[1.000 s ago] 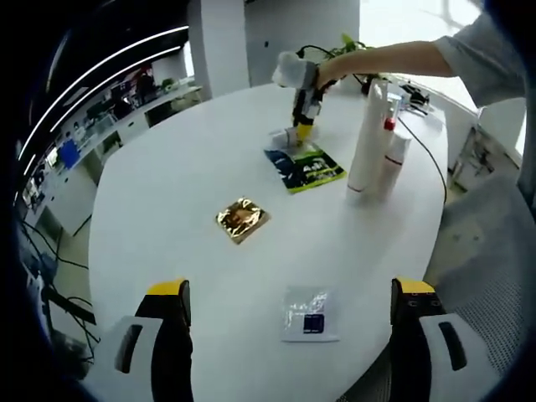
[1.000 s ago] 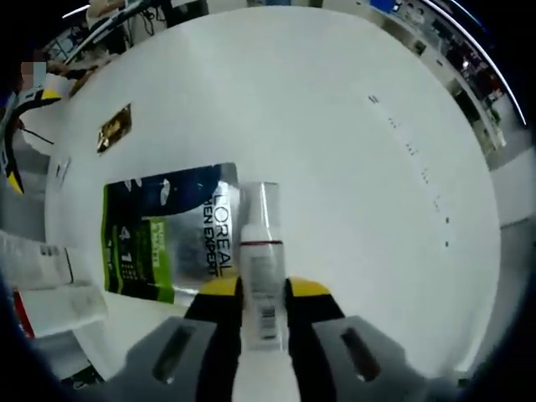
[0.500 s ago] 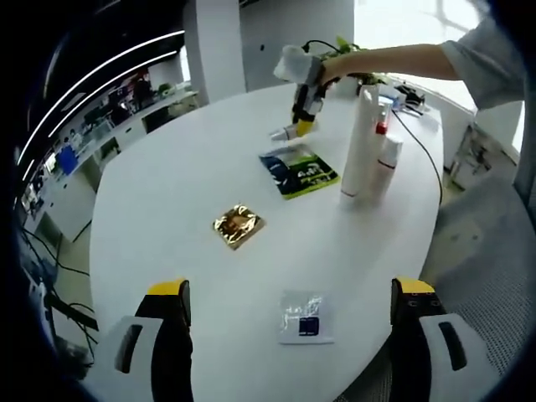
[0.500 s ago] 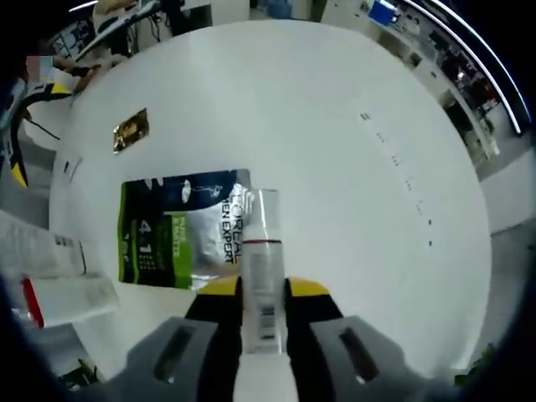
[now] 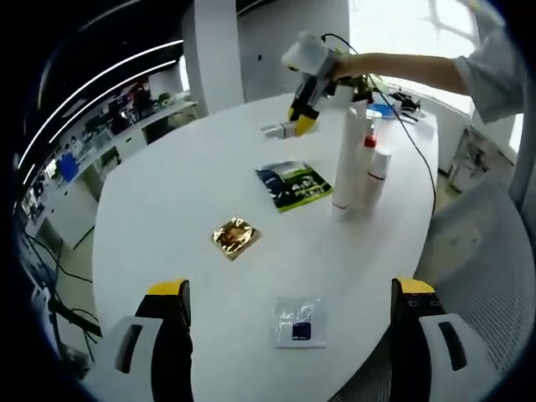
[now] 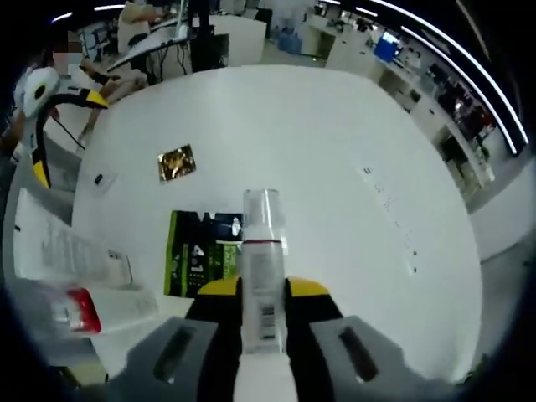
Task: Arrange the skincare products in the storage area until every visible bottle or jar stands upright without overlapping.
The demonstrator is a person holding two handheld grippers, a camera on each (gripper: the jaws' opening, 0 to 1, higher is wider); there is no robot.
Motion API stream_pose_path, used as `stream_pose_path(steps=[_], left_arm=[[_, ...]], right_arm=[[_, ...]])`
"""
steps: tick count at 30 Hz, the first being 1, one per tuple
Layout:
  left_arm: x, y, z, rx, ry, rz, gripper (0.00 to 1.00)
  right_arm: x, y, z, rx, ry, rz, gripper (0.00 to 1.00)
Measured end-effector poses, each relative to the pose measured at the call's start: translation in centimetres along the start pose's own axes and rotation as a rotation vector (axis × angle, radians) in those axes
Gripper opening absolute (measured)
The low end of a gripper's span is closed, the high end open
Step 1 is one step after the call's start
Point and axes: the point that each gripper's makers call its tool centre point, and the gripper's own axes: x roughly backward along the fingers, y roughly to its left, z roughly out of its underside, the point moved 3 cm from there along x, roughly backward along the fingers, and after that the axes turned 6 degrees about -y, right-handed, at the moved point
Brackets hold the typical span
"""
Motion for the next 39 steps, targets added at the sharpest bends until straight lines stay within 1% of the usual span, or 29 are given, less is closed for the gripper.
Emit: stream_pose_path(steps=[3, 8, 10, 11, 13, 16, 21, 23, 25, 28, 33, 36, 39], left_arm=[[0.2, -0.2, -0.3, -0.007, -0.010, 0.000, 0.97], [0.6, -0.4, -0.8, -0.006, -0.027, 0.001, 0.97], [0.7, -0.6, -1.1, 0.034, -0.050, 0.012, 0.97], [0.8, -0.6, -1.3, 0.041, -0.063, 0.013, 0.97], [1.1, -0.6, -1.5, 0.039, -0.073, 0.007, 0.97], [1.3, -0.6, -1.7, 0.018, -0.072, -0.002, 0.97], [1.7, -1.2, -2.0, 0.001, -0.088, 0.002, 0.97], [1.9, -1.4, -2.2, 0.004, -0.095, 0.008, 0.97], [2.1, -1.7, -2.5, 0.015, -0.114, 0.012, 0.97], [2.2, -1.8, -2.6, 0.023, -0.126, 0.008, 0.97], [2.5, -2.0, -3.0, 0.005, -0.133, 0.004, 0.97], [2.6, -2.1, -3.4, -0.005, -0.142, -0.002, 0.97], [2.7, -2.0, -3.8, -0.008, -0.159, -0.014, 0.97]], right_arm=[[1.4, 1.0, -1.4, 0.024, -0.047, 0.004, 0.18], [3.4, 2.4, -3.0, 0.057, -0.102, 0.012, 0.18], [4.3, 2.9, -3.6, 0.075, -0.120, 0.020, 0.18], [4.7, 3.1, -3.7, 0.083, -0.122, 0.021, 0.18], [5.8, 3.6, -4.0, 0.098, -0.136, 0.033, 0.18], [7.4, 4.3, -4.3, 0.096, -0.167, 0.048, 0.18], [9.6, 5.2, -4.0, 0.108, -0.187, 0.092, 0.18], [10.5, 5.8, -3.7, 0.104, -0.194, 0.099, 0.18], [11.3, 6.3, -3.4, 0.098, -0.202, 0.108, 0.18], [12.4, 7.1, -2.6, 0.081, -0.208, 0.125, 0.18], [13.9, 8.2, -1.8, 0.033, -0.256, 0.151, 0.18], [14.4, 9.0, -1.5, 0.015, -0.272, 0.154, 0.18], [15.0, 10.2, -1.4, -0.009, -0.304, 0.150, 0.18]])
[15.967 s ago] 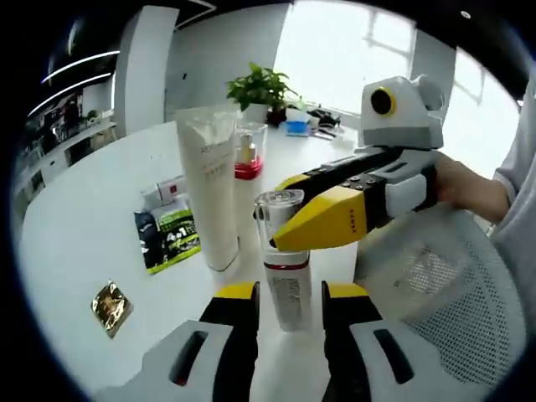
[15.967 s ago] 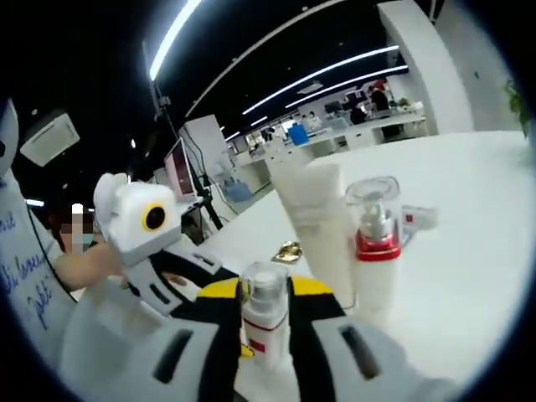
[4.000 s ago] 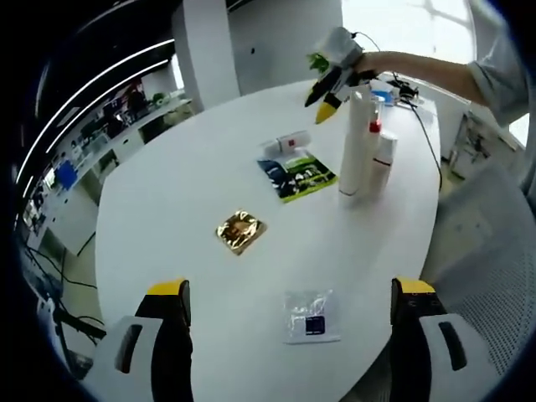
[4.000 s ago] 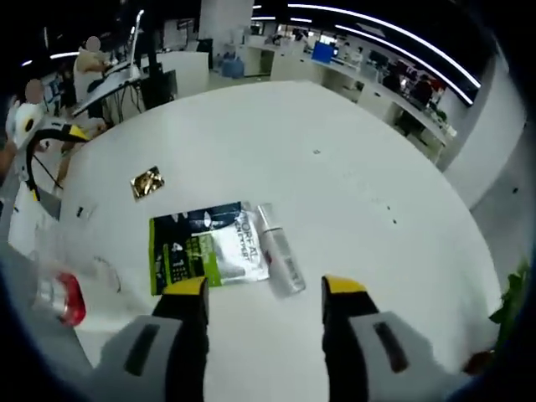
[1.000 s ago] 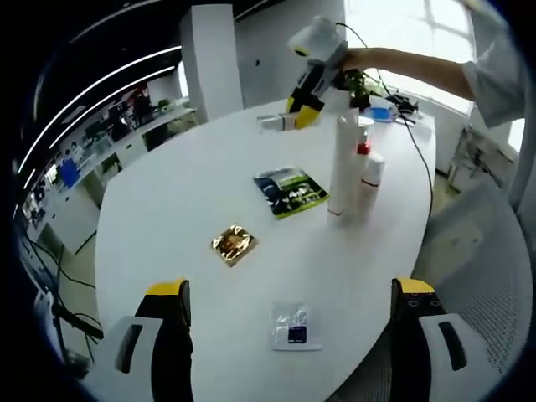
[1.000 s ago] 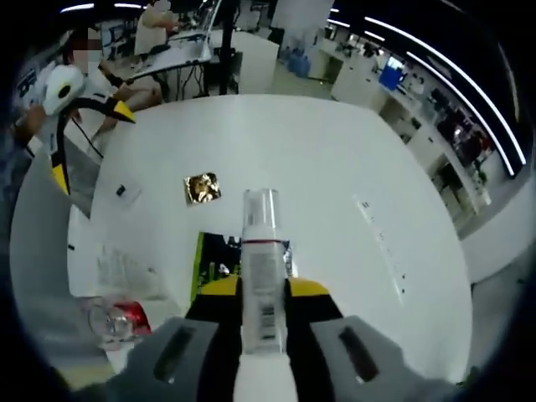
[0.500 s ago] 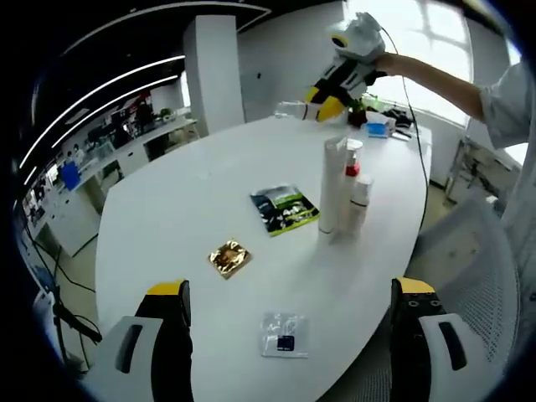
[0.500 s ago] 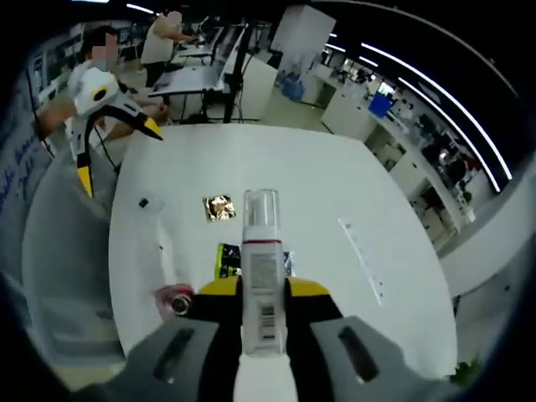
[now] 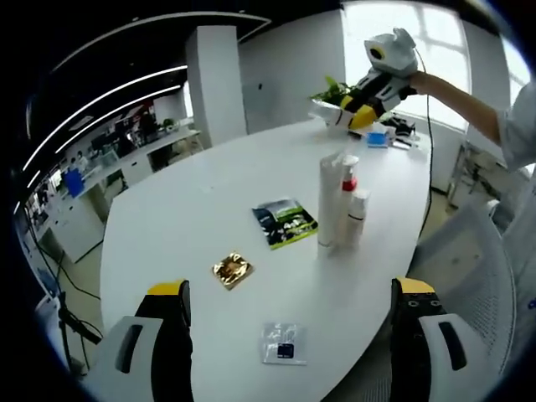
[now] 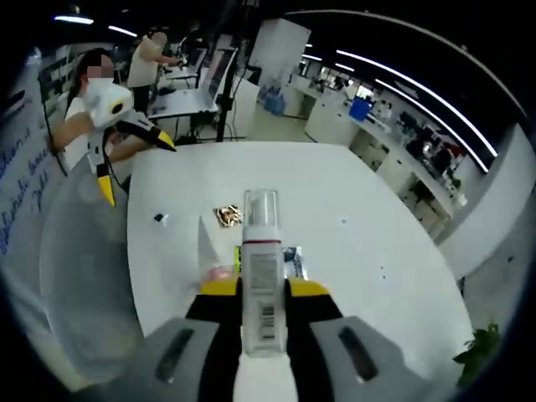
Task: Arrange the skincare products in the storage area until every visible bottle or jar stands upright without overlapping.
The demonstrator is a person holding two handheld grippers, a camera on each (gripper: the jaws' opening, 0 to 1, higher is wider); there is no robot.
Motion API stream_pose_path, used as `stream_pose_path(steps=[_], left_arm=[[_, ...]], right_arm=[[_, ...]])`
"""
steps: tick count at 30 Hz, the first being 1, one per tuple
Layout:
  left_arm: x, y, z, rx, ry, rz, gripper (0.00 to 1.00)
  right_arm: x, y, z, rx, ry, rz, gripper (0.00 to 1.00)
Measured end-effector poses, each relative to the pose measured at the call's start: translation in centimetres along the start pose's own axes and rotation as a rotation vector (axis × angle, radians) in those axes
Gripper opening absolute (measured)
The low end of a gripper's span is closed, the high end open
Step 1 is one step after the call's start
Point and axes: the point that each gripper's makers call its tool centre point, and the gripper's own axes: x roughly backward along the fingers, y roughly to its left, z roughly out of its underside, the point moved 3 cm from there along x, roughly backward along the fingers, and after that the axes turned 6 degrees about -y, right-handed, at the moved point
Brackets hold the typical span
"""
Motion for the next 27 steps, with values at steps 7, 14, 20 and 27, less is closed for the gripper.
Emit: stream_pose_path(steps=[7, 14, 20, 27], left_arm=[[-0.1, -0.2, -0.3, 0.027, -0.029, 0.000, 0.95], [-0.3, -0.4, 0.0, 0.079, -0.039, 0.012, 0.92], [-0.4, -1.0, -0.2, 0.120, -0.060, 0.033, 0.84], [-1.0, -2.8, -0.2, 0.185, -0.055, 0.144, 0.65]], right_arm=[[0.6, 2.2, -0.3, -0.062, -0.076, -0.005, 0.18], [0.5, 4.6, -0.4, -0.141, -0.151, -0.041, 0.18], [-0.3, 6.9, -0.6, -0.225, -0.227, -0.083, 0.18], [-1.4, 8.9, 0.0, -0.290, -0.261, -0.113, 0.18]])
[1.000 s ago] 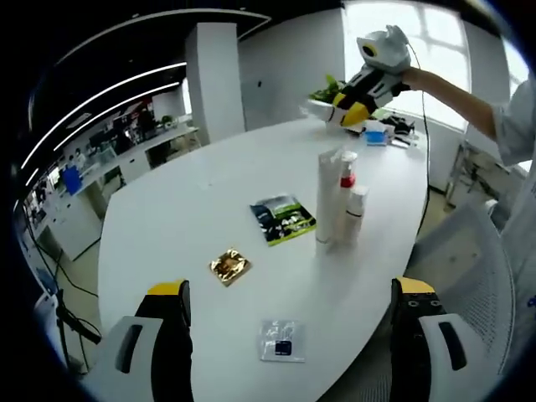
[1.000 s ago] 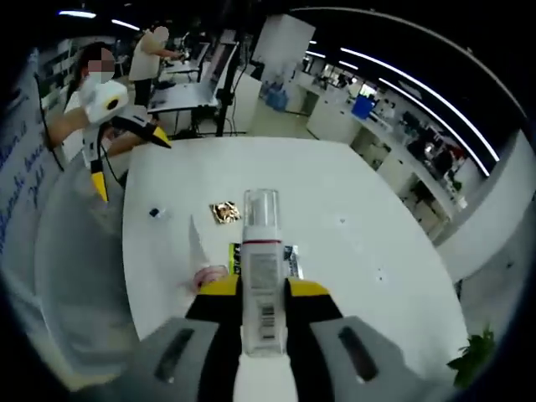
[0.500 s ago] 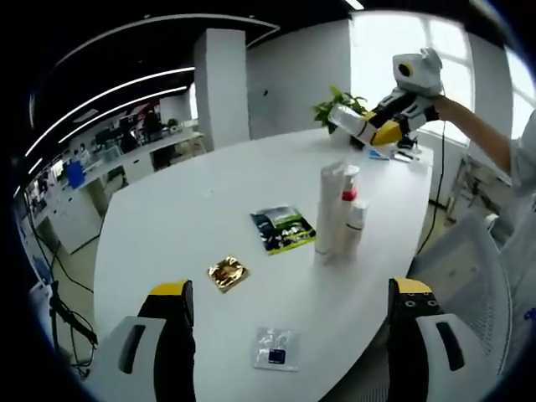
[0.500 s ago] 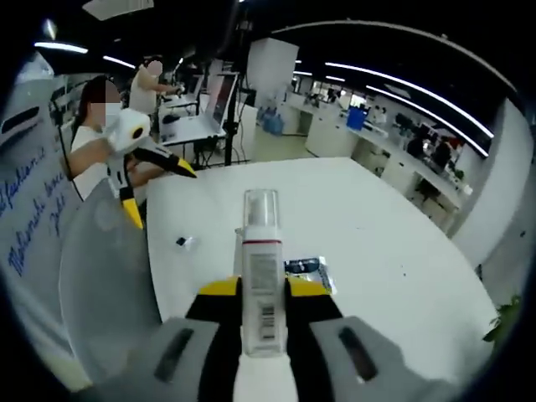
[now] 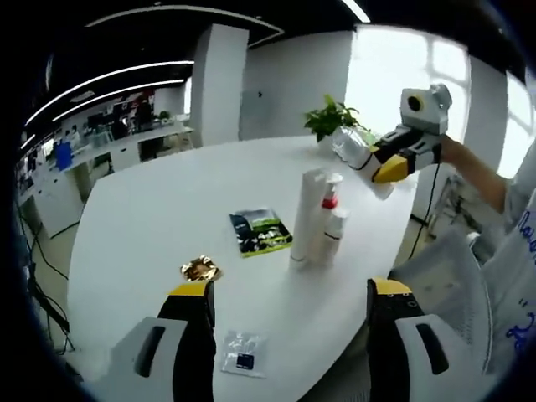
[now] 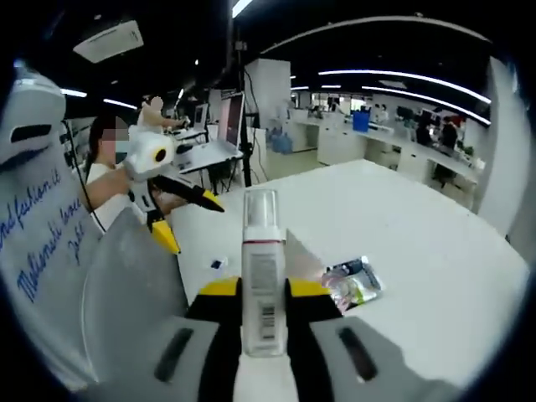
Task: Arrange the skincare products in the storage area until every visible bottle or jar stands upright without overlapping.
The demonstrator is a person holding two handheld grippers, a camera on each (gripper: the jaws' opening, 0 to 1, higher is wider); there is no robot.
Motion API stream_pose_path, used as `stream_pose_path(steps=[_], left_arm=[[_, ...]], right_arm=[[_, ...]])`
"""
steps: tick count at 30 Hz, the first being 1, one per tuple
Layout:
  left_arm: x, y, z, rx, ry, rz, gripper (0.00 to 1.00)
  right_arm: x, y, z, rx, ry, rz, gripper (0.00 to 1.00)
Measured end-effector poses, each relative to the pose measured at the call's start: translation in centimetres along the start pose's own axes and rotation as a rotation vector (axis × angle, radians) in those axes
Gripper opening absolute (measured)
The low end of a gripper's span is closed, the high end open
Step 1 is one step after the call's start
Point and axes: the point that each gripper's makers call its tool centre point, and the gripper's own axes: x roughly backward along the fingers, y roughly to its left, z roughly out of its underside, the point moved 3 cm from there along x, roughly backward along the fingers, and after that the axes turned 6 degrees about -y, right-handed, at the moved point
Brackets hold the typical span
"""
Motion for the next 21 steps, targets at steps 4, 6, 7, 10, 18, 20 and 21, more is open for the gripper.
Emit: stream_pose_path(steps=[4, 6, 7, 10, 18, 20, 21], left_arm=[[-0.8, -0.8, 0.2, 0.012, 0.005, 0.038, 0.56], [-1.1, -1.2, 0.2, 0.003, 0.011, 0.055, 0.54], [-1.2, -1.4, 0.2, -0.001, 0.012, 0.067, 0.51], [-1.6, -2.2, 0.0, 0.014, -0.011, 0.121, 0.43], [-2.6, -3.2, -1.1, 0.074, -0.082, 0.203, 0.38], [-3.0, -3.3, -1.1, 0.074, -0.084, 0.213, 0.42], [-3.1, -3.4, -1.2, 0.077, -0.090, 0.219, 0.44]], right_arm=[[-0.7, 0.7, 1.0, -0.017, 0.000, -0.002, 0.18], [-1.1, 1.2, 1.4, -0.049, -0.013, -0.010, 0.18], [-1.2, 1.4, 1.5, -0.064, -0.025, -0.007, 0.18], [-2.0, 1.9, 2.0, -0.097, -0.050, -0.001, 0.18], [-3.0, 3.2, 3.0, -0.168, -0.076, -0.012, 0.18], [-3.2, 3.4, 3.2, -0.183, -0.082, -0.012, 0.18], [-3.4, 3.7, 3.3, -0.191, -0.083, -0.017, 0.18]])
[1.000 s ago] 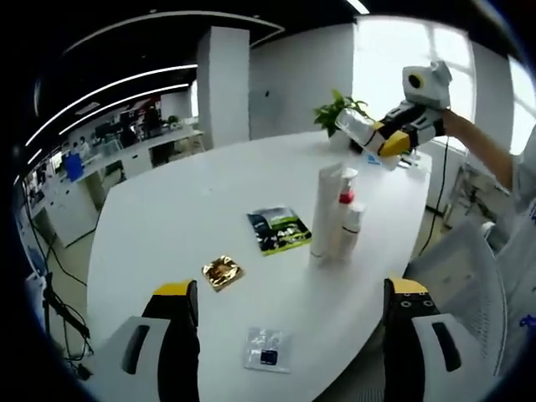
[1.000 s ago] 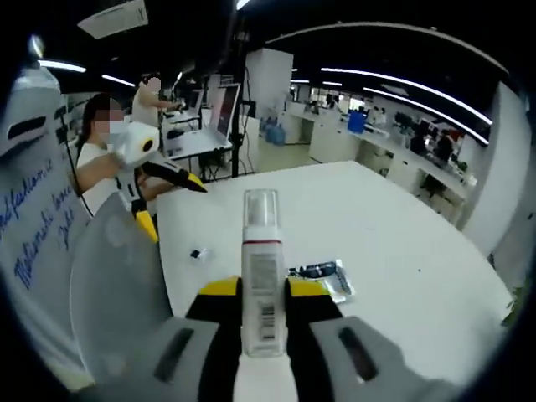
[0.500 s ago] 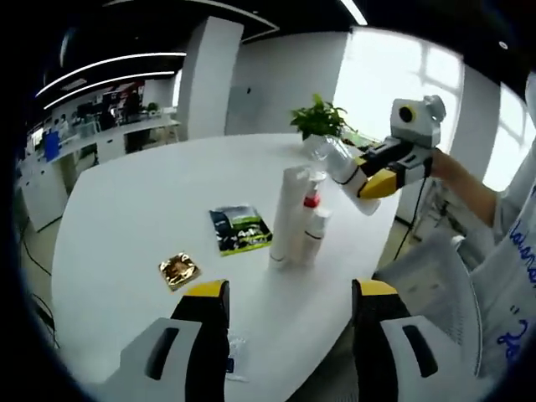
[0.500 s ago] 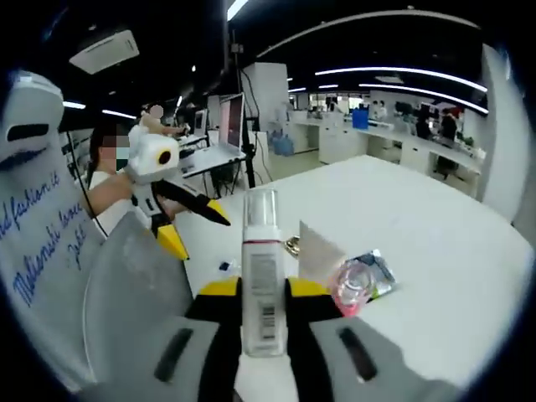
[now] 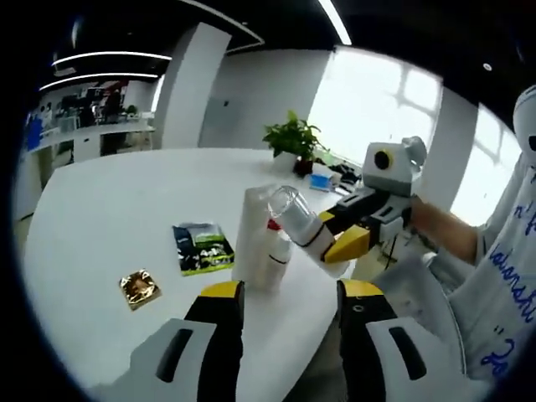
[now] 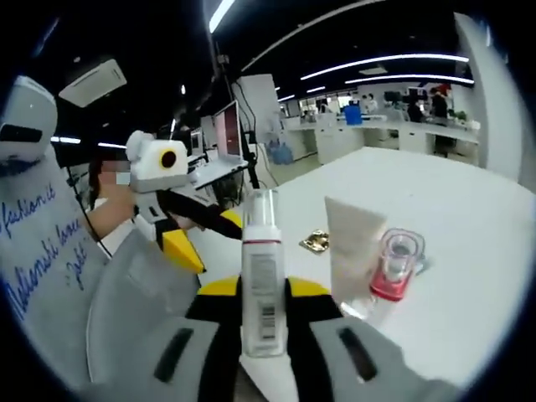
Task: Arrange the skincare products in the storage area until every visible bottle or jar stands upright without overlapping.
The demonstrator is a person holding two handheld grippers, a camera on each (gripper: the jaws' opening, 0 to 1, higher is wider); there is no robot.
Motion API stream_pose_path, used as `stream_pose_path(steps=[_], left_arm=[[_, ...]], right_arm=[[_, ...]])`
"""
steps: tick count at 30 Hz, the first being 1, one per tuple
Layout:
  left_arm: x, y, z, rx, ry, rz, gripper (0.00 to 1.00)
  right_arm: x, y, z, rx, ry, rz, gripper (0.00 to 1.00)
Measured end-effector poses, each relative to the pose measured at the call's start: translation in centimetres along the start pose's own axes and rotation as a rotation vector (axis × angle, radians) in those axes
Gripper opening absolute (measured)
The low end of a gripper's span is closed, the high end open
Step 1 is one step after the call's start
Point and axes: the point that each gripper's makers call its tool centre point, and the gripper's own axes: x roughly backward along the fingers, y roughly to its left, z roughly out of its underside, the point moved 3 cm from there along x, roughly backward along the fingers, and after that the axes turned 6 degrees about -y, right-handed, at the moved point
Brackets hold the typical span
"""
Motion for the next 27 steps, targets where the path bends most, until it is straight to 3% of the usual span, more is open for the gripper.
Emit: stream_pose_path(steps=[3, 11, 15, 27], left_arm=[[-0.5, -0.4, -0.1, 0.026, -0.012, 0.015, 0.48], [-1.3, -0.8, -0.5, 0.092, -0.050, 0.051, 0.42], [-1.4, -0.9, -0.4, 0.101, -0.036, 0.067, 0.33], [-2.6, -1.5, -1.2, 0.165, -0.067, 0.124, 0.28]], right_arm=[[-0.2, 0.3, 0.3, -0.010, 0.000, -0.004, 0.18], [-1.0, 1.0, 1.1, -0.055, -0.011, -0.023, 0.19], [-1.1, 1.4, 1.2, -0.085, -0.034, -0.036, 0.19], [-1.3, 2.4, 0.9, -0.157, -0.104, -0.058, 0.19]])
